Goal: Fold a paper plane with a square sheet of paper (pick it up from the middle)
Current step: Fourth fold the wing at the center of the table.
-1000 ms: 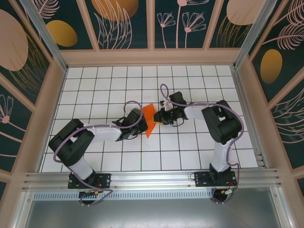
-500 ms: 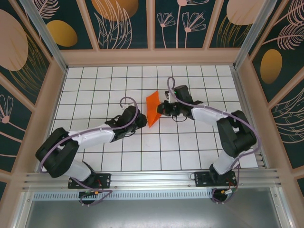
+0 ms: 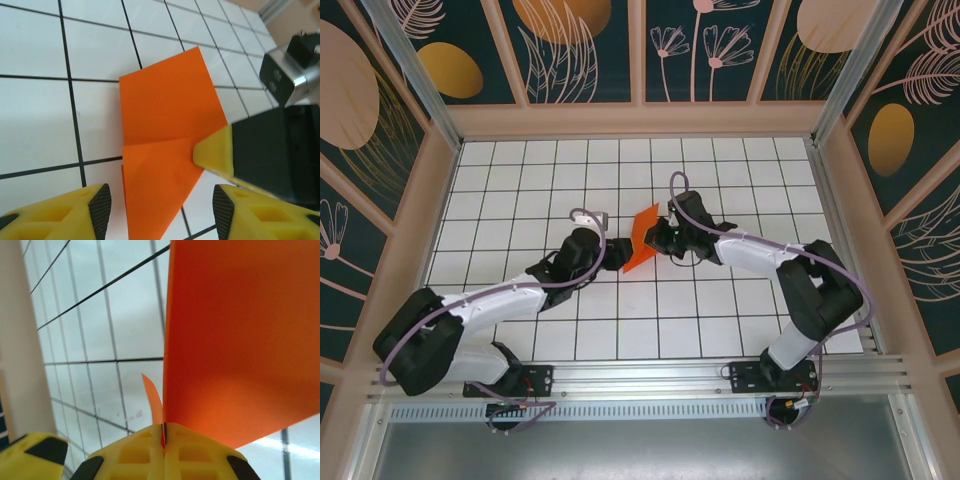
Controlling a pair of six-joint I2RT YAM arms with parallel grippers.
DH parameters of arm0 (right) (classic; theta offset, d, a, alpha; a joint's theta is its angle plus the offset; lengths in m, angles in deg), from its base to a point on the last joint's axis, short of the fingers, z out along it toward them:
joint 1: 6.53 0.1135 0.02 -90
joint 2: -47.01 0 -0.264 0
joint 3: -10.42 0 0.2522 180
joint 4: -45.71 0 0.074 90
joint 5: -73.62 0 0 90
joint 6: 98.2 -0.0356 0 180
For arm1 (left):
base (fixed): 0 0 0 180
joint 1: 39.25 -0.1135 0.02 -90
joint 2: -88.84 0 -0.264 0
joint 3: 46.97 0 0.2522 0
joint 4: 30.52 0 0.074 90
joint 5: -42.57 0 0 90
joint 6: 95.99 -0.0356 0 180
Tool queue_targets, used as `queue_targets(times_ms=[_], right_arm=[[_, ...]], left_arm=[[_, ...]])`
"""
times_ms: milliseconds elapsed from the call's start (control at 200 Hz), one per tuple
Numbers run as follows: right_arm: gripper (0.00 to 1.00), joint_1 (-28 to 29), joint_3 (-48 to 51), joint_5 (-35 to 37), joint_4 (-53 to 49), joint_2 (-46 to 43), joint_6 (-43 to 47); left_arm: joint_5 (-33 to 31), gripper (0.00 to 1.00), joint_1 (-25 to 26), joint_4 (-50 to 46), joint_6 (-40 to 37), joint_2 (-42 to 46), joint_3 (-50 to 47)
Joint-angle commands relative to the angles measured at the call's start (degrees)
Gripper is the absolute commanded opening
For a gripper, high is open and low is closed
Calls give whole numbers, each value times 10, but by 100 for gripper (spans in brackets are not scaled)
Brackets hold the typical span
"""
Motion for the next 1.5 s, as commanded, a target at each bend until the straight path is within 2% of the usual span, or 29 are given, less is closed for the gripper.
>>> queue_targets(times_ms=[0, 260, 350, 580, 811, 1126, 1236, 1411, 1496], right_arm=[[0, 0, 8, 41, 8, 10, -72], [0, -16, 25, -8, 34, 39, -129], [0, -28, 38, -34, 55, 43, -151], [0, -35, 20, -66, 35, 52, -160], [0, -36, 5, -81, 14, 61, -164], [0, -37, -7, -88, 3, 61, -165], [11, -40, -7, -85, -2, 58, -161], [48, -46, 8, -69, -2, 25, -138], [58, -74, 17, -62, 2, 3, -113]], left_arm=[[33, 59, 3, 79, -94, -34, -14], [97, 61, 3, 159, -203, -106, -22], [95, 60, 4, 169, -226, -134, -15], [109, 58, 3, 205, -260, -186, -1], [112, 50, 3, 207, -281, -220, 13], [117, 34, 4, 200, -299, -228, 15], [110, 28, 4, 206, -296, -224, 9], [107, 21, 3, 231, -273, -220, -10], [108, 18, 4, 245, -261, -217, -22]])
